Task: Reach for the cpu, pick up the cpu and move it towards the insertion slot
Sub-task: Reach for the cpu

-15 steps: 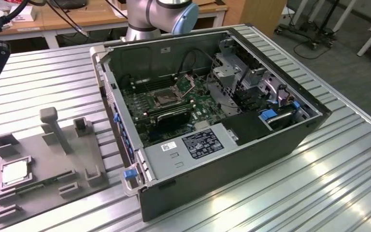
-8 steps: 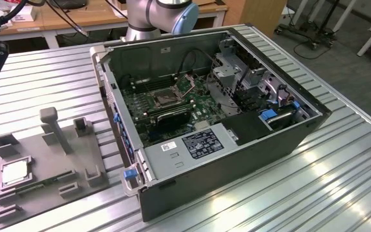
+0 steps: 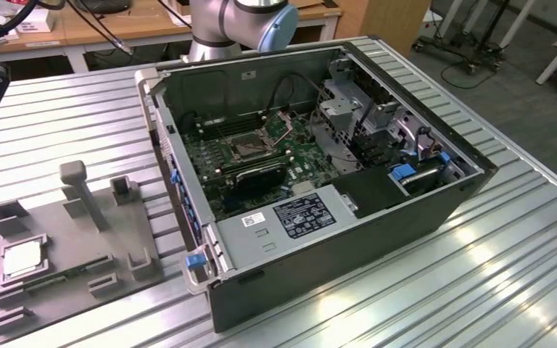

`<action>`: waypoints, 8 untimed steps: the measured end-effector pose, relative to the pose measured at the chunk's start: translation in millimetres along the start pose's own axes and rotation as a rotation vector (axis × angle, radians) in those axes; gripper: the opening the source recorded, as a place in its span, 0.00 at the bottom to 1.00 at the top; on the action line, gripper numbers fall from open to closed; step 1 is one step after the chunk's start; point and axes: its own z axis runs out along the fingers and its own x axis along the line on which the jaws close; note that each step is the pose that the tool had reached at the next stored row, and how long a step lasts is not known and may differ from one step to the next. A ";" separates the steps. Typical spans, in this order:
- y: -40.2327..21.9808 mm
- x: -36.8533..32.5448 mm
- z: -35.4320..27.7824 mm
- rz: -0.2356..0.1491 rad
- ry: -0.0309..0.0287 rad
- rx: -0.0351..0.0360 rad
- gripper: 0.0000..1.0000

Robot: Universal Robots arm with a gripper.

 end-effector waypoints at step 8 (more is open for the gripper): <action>0.0 2.2 0.2 0.000 0.0000 0.0000 0.10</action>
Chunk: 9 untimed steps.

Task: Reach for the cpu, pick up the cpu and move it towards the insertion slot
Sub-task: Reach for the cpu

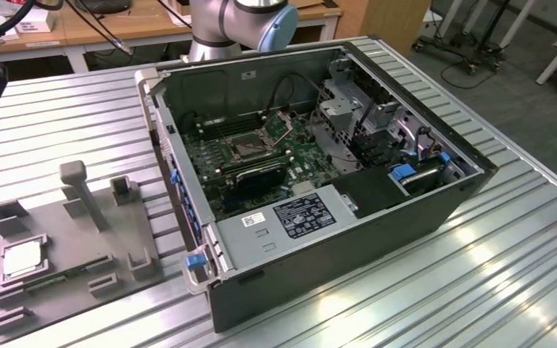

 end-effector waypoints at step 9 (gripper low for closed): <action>0.0 2.4 0.3 0.000 0.0000 0.0000 0.10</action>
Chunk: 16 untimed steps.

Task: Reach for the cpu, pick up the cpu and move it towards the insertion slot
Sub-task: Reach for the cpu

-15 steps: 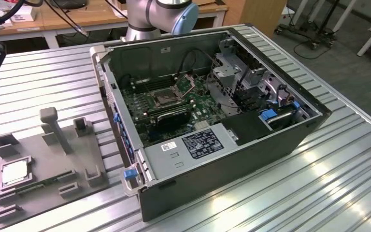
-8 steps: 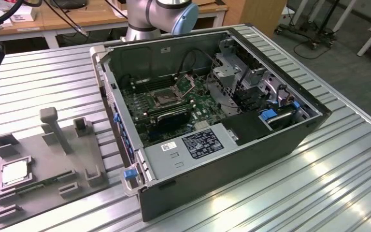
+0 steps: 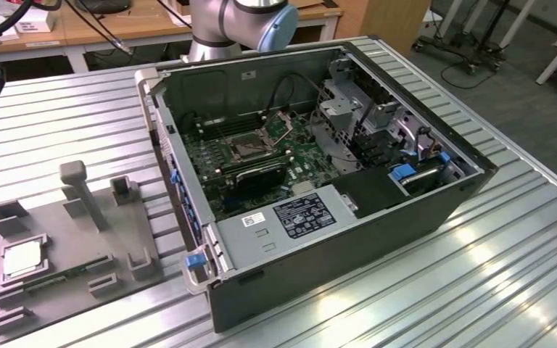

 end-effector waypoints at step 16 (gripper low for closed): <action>0.2 9.2 1.1 0.000 0.0000 0.0000 0.10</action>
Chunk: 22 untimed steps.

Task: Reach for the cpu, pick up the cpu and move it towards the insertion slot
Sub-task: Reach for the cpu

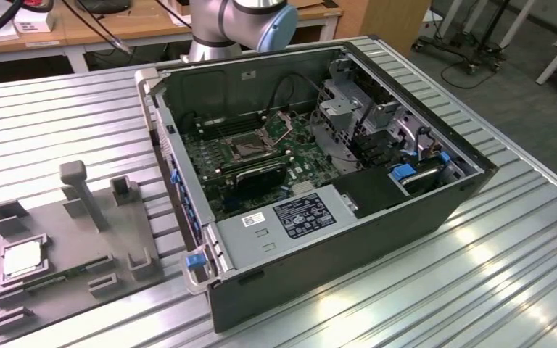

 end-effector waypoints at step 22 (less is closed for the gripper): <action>-1.4 20.8 2.6 0.000 -0.0007 0.0000 0.19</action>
